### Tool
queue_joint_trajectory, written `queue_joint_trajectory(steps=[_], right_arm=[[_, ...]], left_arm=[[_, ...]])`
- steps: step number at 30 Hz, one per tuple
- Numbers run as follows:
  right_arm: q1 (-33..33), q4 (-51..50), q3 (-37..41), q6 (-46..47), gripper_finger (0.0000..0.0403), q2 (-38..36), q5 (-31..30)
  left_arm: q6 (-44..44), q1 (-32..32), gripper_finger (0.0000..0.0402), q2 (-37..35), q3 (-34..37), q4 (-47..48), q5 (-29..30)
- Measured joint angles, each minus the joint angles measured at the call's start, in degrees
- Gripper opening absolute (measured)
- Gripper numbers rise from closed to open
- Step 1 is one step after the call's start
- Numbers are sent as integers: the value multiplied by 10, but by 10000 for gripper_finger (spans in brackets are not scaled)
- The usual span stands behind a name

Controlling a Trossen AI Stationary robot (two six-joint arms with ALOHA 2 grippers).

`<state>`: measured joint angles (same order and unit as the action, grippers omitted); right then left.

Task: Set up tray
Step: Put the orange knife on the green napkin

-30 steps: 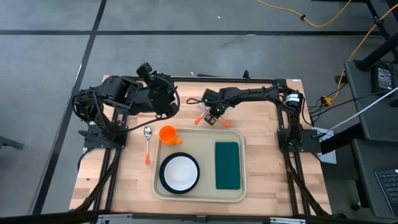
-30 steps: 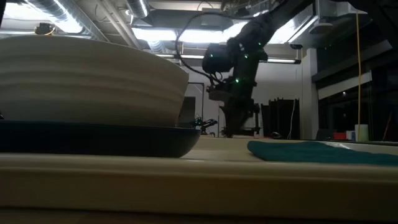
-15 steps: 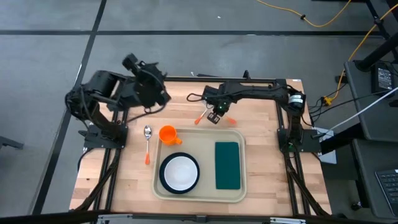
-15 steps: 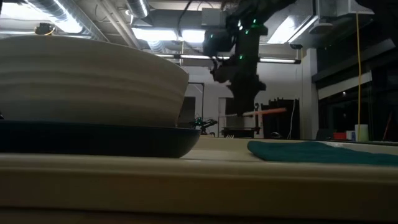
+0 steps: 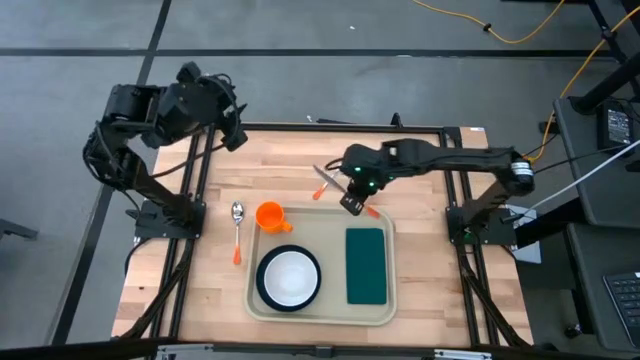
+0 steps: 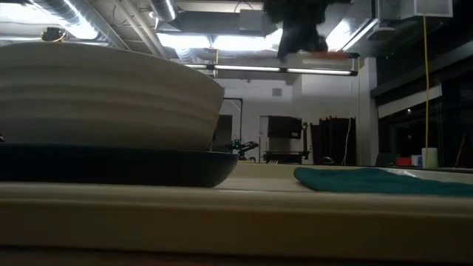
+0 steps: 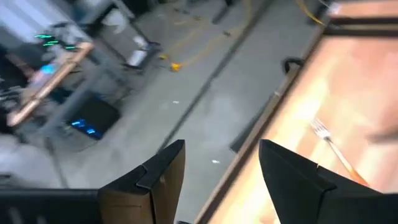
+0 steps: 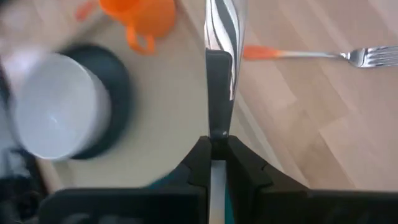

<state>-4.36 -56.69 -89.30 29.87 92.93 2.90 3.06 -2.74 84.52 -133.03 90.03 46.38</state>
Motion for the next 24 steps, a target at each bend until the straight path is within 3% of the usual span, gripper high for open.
queue_joint_trajectory(steps=[5,13,19,24], right_arm=[[56,7,0,86,31,-50,-57],[201,-29,42,377,31,-64,-216],[295,-30,103,600,31,-50,-234],[344,-31,135,718,30,-17,-224]], left_arm=[[-40,-22,200,3,6,1,-70],[-68,-28,200,0,30,0,-75],[-74,-28,200,-1,40,-2,-75],[-83,-28,200,-1,40,-3,-75]])
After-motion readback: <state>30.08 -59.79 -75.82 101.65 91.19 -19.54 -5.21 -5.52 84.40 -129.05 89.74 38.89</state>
